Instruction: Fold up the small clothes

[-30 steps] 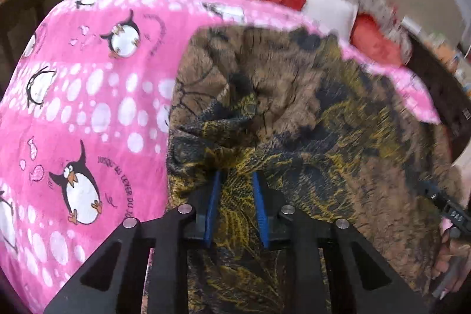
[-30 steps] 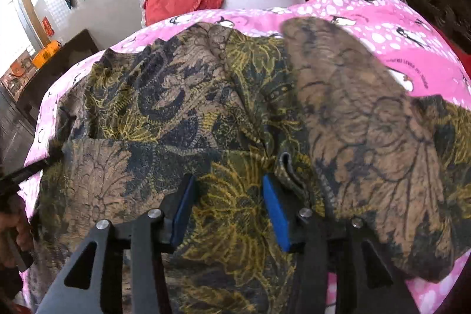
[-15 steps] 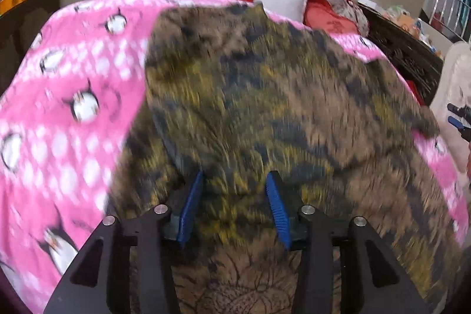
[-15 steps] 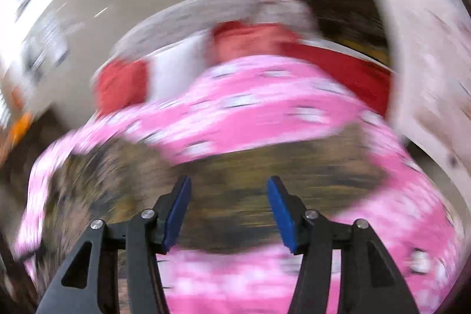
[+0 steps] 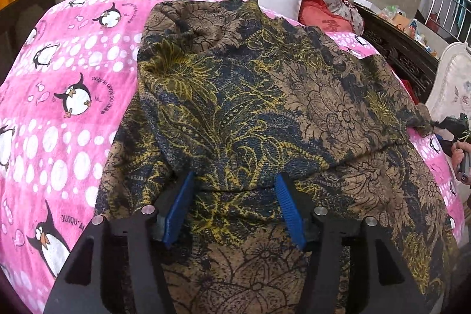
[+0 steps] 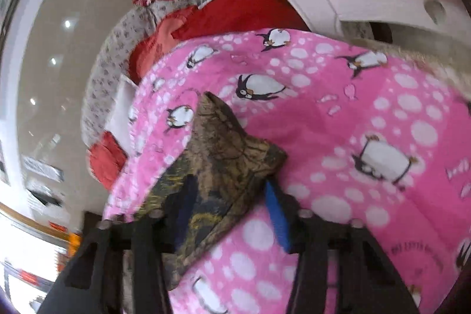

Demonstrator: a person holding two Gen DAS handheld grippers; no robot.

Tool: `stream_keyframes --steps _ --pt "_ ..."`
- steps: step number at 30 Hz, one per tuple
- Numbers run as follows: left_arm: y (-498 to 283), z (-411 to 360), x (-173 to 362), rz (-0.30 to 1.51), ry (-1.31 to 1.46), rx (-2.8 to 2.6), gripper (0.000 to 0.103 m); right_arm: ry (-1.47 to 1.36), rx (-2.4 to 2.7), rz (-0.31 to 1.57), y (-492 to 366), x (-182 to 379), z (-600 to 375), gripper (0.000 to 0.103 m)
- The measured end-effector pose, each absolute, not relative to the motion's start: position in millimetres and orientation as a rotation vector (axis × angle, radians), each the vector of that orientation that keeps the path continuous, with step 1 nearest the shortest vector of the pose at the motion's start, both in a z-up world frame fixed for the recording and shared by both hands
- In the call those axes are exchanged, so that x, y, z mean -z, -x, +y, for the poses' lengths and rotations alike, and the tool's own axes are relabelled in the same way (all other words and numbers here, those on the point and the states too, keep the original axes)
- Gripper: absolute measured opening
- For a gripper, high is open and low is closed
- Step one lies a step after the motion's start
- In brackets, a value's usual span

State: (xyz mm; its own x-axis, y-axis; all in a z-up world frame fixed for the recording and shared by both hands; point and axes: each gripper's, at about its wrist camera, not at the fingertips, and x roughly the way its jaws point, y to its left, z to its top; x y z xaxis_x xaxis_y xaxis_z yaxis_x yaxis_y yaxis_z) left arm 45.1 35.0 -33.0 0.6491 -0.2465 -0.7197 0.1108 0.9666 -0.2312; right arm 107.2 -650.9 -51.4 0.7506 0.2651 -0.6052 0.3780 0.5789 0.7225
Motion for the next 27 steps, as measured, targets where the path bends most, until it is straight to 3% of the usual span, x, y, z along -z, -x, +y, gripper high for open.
stream_keyframes --steps 3,5,14,20,27 --pt "-45.1 34.8 32.7 0.841 0.173 0.205 0.038 -0.951 0.131 0.734 -104.8 51.4 -656.1 0.012" --pt "-45.0 34.8 32.7 0.841 0.174 0.206 0.038 -0.901 0.158 0.678 -89.3 35.3 -656.4 0.007" --pt "-45.2 40.3 32.4 0.833 0.218 0.226 0.038 -0.597 0.242 0.439 -51.7 -95.9 -627.1 0.005" --pt "-45.4 44.8 32.9 0.828 0.253 0.243 0.038 -0.361 -0.108 0.433 -80.1 -138.0 -462.2 0.005" --pt "-44.9 50.0 33.1 0.821 0.295 0.261 0.038 -0.189 -0.512 0.589 -125.6 -79.7 -226.9 0.005"
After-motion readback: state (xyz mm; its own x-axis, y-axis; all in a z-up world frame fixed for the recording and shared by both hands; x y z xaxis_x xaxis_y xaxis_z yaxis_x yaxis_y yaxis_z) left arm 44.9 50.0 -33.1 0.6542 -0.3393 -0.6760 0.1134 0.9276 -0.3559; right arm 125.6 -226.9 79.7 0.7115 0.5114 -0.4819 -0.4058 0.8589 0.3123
